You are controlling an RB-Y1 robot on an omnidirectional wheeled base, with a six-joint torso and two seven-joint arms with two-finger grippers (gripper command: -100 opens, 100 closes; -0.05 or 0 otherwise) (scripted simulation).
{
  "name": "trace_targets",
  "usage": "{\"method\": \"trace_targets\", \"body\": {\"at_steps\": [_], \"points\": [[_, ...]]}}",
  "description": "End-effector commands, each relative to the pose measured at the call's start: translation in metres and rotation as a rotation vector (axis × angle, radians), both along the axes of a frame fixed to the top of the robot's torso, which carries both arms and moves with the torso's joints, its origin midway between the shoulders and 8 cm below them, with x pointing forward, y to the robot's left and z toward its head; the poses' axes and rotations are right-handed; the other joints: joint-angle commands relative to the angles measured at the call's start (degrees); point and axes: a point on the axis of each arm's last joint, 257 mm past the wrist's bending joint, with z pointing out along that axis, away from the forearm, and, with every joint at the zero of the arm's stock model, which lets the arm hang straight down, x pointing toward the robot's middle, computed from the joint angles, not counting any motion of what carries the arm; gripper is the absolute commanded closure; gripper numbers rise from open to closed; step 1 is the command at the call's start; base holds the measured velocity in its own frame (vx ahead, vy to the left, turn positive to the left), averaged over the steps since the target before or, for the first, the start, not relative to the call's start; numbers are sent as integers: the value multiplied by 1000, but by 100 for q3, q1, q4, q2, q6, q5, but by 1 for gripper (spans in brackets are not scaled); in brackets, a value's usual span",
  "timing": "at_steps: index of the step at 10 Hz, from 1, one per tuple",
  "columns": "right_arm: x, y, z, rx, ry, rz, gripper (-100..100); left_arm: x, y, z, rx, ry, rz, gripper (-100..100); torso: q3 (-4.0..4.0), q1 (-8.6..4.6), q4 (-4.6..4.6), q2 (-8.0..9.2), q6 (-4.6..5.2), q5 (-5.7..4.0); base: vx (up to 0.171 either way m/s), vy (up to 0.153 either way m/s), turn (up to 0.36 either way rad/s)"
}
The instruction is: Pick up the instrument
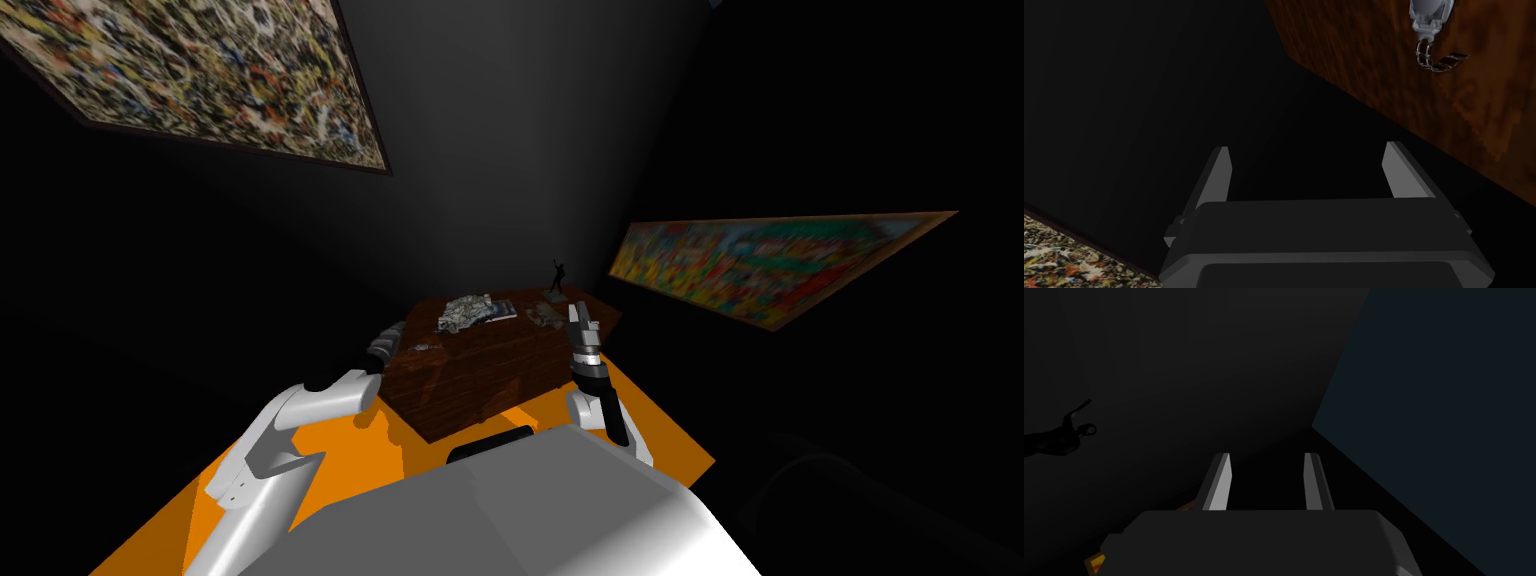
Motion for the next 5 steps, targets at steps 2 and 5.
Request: {"method": "trace_targets", "body": {"at_steps": [2,5], "points": [[0,0,0,0,0,0,0,-3,10,-15,13,77,18,-100,-2,-3,-1,-4,2,0,25,-34,-59],[0,0,0,0,0,0,0,-8,19,-32,22,163,38,-100,0,2,0,0,2,1,14,-22,-41]]}}
